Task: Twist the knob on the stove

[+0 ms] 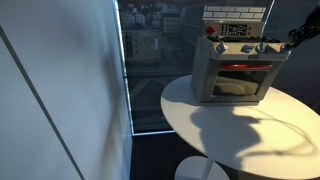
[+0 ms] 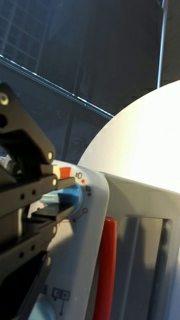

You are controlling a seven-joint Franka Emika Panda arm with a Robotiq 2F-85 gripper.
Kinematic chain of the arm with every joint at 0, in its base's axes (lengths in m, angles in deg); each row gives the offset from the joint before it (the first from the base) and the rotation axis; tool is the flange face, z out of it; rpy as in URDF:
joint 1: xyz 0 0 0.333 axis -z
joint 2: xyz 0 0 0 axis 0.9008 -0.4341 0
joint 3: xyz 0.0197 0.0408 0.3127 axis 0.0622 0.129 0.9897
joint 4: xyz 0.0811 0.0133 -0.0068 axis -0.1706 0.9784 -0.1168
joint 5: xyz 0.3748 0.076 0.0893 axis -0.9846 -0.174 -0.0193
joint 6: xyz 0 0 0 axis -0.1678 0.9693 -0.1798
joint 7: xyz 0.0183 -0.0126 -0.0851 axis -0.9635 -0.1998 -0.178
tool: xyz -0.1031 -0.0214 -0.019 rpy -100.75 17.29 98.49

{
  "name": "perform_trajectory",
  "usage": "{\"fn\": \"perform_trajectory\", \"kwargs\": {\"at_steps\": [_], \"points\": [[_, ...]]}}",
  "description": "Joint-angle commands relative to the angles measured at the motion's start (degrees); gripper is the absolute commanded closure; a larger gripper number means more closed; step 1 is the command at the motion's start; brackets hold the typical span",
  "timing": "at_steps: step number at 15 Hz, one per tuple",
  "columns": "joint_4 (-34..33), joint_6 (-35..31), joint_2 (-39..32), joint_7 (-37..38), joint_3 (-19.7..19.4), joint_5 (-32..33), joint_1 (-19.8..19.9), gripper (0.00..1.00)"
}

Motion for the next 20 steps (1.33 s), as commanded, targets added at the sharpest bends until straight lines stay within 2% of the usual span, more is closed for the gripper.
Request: {"fn": "perform_trajectory", "kwargs": {"at_steps": [1, 7, 13, 20], "points": [[1.8, 4.6, 3.9, -2.2, -1.4, 0.3, 0.4, 0.47], [3.8, 10.5, 7.8, -7.0, -1.5, -4.0, 1.1, 0.01], [5.9, 19.2, 12.5, -14.6, -1.3, -13.1, 0.7, 0.00], [5.5, 34.0, 17.1, -18.6, -1.6, -21.6, 0.1, 0.00]]}}
